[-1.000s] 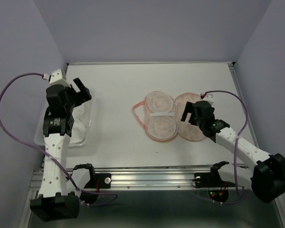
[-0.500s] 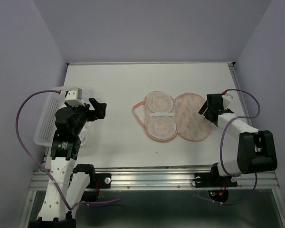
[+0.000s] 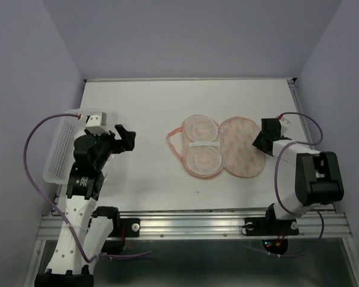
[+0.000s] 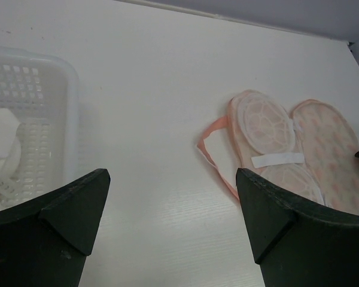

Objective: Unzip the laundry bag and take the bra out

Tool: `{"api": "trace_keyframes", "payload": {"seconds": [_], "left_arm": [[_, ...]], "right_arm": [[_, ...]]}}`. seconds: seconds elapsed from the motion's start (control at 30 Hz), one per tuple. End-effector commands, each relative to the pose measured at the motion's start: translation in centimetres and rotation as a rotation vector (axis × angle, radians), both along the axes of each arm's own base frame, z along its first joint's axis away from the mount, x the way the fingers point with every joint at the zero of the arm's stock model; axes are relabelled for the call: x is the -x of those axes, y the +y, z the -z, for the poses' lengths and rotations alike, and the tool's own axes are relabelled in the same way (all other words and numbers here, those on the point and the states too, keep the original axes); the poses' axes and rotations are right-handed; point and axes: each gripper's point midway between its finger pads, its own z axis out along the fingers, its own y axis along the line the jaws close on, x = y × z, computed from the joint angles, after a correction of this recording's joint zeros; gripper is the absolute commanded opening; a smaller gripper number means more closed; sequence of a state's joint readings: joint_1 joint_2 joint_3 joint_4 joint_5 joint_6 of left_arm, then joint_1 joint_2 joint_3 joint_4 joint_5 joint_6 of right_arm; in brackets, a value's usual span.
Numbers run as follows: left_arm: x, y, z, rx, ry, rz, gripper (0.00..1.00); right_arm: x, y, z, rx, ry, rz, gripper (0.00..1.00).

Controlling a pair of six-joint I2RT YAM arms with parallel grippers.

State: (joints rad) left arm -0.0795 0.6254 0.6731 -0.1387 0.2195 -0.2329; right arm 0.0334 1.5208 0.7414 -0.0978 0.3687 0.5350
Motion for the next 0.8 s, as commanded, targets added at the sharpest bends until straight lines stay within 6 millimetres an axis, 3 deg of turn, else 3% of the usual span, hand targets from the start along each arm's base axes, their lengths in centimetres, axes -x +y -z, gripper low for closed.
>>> {"api": "trace_keyframes", "payload": {"seconds": [0.0, 0.17, 0.27, 0.33, 0.4, 0.43, 0.53, 0.63, 0.73, 0.77], "left_arm": [[-0.3, 0.1, -0.8, -0.017, -0.05, -0.002, 0.99], [-0.4, 0.1, -0.6, -0.019, -0.044, -0.005, 0.99], [-0.5, 0.2, -0.4, -0.019, -0.036, -0.008, 0.99], [-0.5, 0.2, -0.4, -0.019, -0.034, -0.01, 0.99], [-0.5, 0.3, -0.4, -0.02, -0.034, -0.014, 0.99], [-0.5, 0.3, -0.3, -0.022, -0.033, -0.016, 0.99], [-0.6, 0.3, -0.3, -0.021, -0.031, -0.017, 0.99], [-0.7, 0.4, -0.2, -0.022, -0.03, -0.022, 0.99], [-0.7, 0.3, -0.1, -0.023, -0.027, -0.018, 0.99], [-0.7, 0.4, -0.1, -0.022, -0.027, -0.02, 0.99]], "right_arm": [[-1.5, 0.0, -0.1, 0.002, -0.03, -0.016, 0.5], [-1.0, -0.8, 0.6, 0.039, 0.008, 0.019, 0.22], [-1.1, -1.1, -0.3, 0.056, -0.004, 0.02, 0.08], [-1.4, -0.9, -2.1, 0.054, -0.046, 0.003, 0.01], [-1.9, -0.3, -3.8, 0.041, -0.092, -0.041, 0.01], [-2.5, -0.1, -6.0, 0.038, -0.149, -0.058, 0.01], [-3.4, 1.4, -9.2, 0.013, -0.232, -0.16, 0.01], [-4.2, 2.5, -13.8, -0.003, -0.337, -0.229, 0.01], [-4.5, 4.7, -15.6, -0.061, -0.369, -0.348, 0.01], [-4.6, 6.4, -16.2, -0.084, -0.376, -0.407, 0.01]]}}
